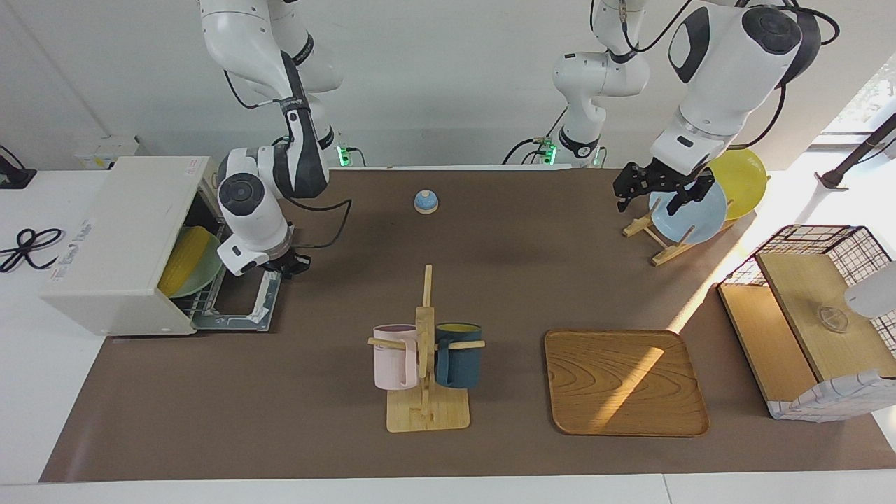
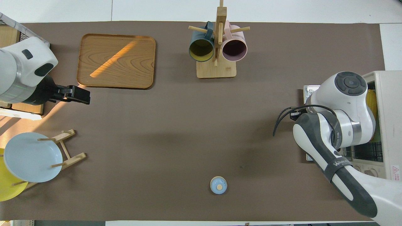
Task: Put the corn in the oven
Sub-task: 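Withdraw the right gripper out of the oven, then push the oven door shut with the right gripper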
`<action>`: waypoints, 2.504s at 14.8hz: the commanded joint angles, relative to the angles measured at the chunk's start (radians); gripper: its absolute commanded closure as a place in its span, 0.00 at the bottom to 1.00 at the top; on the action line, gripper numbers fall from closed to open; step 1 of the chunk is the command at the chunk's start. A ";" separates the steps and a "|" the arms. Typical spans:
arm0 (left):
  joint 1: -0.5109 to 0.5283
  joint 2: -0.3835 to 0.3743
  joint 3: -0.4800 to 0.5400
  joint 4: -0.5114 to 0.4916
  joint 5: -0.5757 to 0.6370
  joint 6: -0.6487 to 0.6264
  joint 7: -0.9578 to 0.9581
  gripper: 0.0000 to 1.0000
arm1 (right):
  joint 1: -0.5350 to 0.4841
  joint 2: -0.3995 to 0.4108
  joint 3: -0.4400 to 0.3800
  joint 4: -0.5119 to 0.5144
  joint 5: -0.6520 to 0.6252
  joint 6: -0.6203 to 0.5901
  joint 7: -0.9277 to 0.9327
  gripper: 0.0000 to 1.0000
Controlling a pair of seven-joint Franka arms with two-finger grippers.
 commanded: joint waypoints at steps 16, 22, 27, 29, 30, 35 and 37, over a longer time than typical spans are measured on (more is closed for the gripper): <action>0.008 -0.011 -0.001 -0.002 -0.012 -0.001 0.008 0.00 | -0.041 -0.026 -0.005 0.032 -0.077 -0.100 -0.095 1.00; 0.008 -0.011 -0.001 -0.002 -0.012 -0.001 0.008 0.00 | -0.062 -0.029 -0.012 0.151 -0.093 -0.265 -0.203 1.00; 0.008 -0.011 -0.001 -0.002 -0.011 -0.001 0.008 0.00 | -0.173 -0.092 -0.012 0.182 -0.145 -0.362 -0.404 1.00; 0.008 -0.011 -0.001 -0.002 -0.012 -0.001 0.008 0.00 | -0.207 -0.110 -0.012 0.182 -0.156 -0.373 -0.455 1.00; 0.008 -0.011 -0.001 -0.002 -0.012 -0.001 0.008 0.00 | -0.216 -0.118 -0.012 0.182 -0.156 -0.381 -0.465 1.00; 0.008 -0.011 -0.001 -0.002 -0.011 -0.001 0.008 0.00 | -0.221 -0.150 -0.019 0.205 -0.156 -0.414 -0.489 1.00; 0.008 -0.011 -0.001 -0.002 -0.012 -0.001 0.008 0.00 | -0.216 -0.150 -0.014 0.280 -0.151 -0.491 -0.489 1.00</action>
